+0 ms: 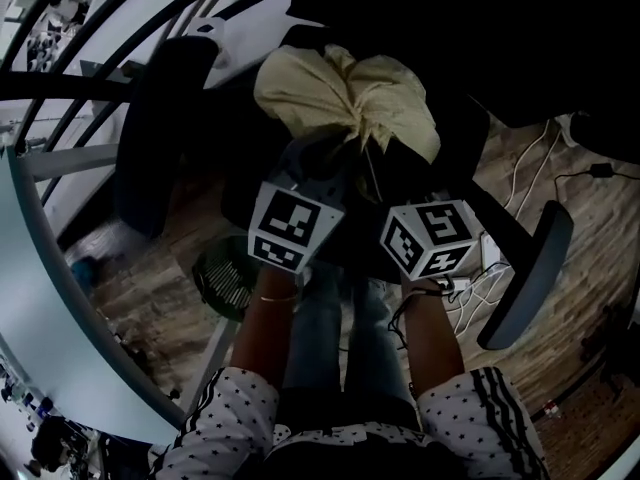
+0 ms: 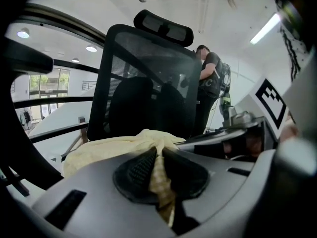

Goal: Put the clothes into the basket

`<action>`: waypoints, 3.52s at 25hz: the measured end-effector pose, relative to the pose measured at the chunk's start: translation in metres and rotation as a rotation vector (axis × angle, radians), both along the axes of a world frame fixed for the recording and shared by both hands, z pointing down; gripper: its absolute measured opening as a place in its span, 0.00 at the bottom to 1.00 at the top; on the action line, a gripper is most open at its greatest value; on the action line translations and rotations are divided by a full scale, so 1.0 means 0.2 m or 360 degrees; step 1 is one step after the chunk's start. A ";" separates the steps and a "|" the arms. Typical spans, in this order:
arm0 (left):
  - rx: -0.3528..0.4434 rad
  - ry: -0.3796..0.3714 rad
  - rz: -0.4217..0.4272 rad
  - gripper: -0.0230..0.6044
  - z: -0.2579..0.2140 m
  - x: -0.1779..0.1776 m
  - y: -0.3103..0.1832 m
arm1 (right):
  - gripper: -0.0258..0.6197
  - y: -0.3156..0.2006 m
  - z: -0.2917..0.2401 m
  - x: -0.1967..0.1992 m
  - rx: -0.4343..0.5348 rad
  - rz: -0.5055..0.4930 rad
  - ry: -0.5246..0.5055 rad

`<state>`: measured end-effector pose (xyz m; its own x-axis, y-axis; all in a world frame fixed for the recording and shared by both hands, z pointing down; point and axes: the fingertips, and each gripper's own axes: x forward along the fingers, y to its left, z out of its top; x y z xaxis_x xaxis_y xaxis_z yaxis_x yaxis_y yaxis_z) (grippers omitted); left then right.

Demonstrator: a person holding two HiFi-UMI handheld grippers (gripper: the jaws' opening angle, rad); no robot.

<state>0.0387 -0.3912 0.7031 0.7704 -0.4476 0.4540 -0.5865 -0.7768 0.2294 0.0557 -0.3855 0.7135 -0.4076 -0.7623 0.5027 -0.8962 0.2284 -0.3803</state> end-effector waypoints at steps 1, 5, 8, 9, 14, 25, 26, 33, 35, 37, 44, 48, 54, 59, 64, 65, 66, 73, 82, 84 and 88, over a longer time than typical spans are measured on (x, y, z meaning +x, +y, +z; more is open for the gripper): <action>0.0018 -0.0003 -0.0001 0.11 -0.02 -0.01 0.01 | 0.10 0.01 -0.02 -0.01 0.0017 0.0003 -0.0014; 0.0070 -0.0032 -0.0032 0.11 -0.10 -0.02 0.08 | 0.10 0.09 -0.09 -0.02 0.0056 -0.0043 -0.0058; 0.0089 -0.0026 -0.0064 0.11 -0.15 0.00 0.15 | 0.10 0.15 -0.15 0.00 0.0065 -0.0040 -0.0084; 0.0094 -0.0016 -0.0073 0.11 -0.18 0.00 0.17 | 0.10 0.17 -0.17 0.00 0.0076 -0.0044 -0.0079; 0.0126 0.0007 -0.0102 0.11 -0.29 0.02 0.25 | 0.10 0.24 -0.29 0.02 0.0129 -0.0078 -0.0062; 0.0212 0.0005 -0.0134 0.10 -0.53 0.10 0.43 | 0.10 0.42 -0.53 0.11 0.0206 -0.0060 -0.0095; 0.0221 0.0012 -0.0144 0.10 -0.56 0.11 0.44 | 0.10 0.43 -0.56 0.11 0.0220 -0.0064 -0.0092; 0.0253 0.0069 -0.0209 0.10 -0.74 0.16 0.53 | 0.10 0.52 -0.75 0.16 0.0311 -0.0096 -0.0018; 0.0246 0.0095 -0.0214 0.10 -0.78 0.16 0.55 | 0.10 0.54 -0.79 0.17 0.0336 -0.0101 0.0018; 0.0252 0.0097 -0.0217 0.10 -0.82 0.17 0.57 | 0.10 0.56 -0.84 0.18 0.0355 -0.0098 0.0024; 0.0293 0.0081 -0.0215 0.10 -0.98 0.22 0.64 | 0.10 0.63 -1.00 0.23 0.0390 -0.0057 -0.0037; 0.0318 0.0088 -0.0196 0.10 -1.09 0.24 0.65 | 0.10 0.64 -1.11 0.25 0.0414 -0.0043 -0.0033; 0.0364 0.0089 -0.0202 0.10 -1.27 0.25 0.65 | 0.10 0.64 -1.29 0.26 0.0481 -0.0062 -0.0029; 0.0377 0.0084 -0.0201 0.10 -1.37 0.27 0.70 | 0.10 0.68 -1.39 0.28 0.0495 -0.0050 -0.0030; 0.0434 0.0076 -0.0205 0.10 -1.52 0.27 0.70 | 0.10 0.69 -1.54 0.29 0.0549 -0.0045 -0.0068; 0.0442 0.0078 -0.0206 0.10 -1.54 0.28 0.71 | 0.10 0.69 -1.56 0.29 0.0555 -0.0043 -0.0072; 0.0449 0.0079 -0.0206 0.10 -1.56 0.28 0.72 | 0.10 0.70 -1.58 0.29 0.0562 -0.0041 -0.0073; 0.0502 0.0087 -0.0229 0.10 -1.71 0.26 0.75 | 0.10 0.73 -1.73 0.27 0.0629 -0.0070 -0.0068; 0.0627 0.0104 -0.0264 0.10 -1.96 0.23 0.79 | 0.10 0.77 -1.98 0.24 0.0747 -0.0113 -0.0059; 0.0653 0.0105 -0.0278 0.10 -2.01 0.21 0.81 | 0.10 0.79 -2.03 0.22 0.0774 -0.0120 -0.0062; 0.0716 0.0104 -0.0316 0.10 -2.10 0.17 0.84 | 0.10 0.81 -2.12 0.19 0.0835 -0.0136 -0.0082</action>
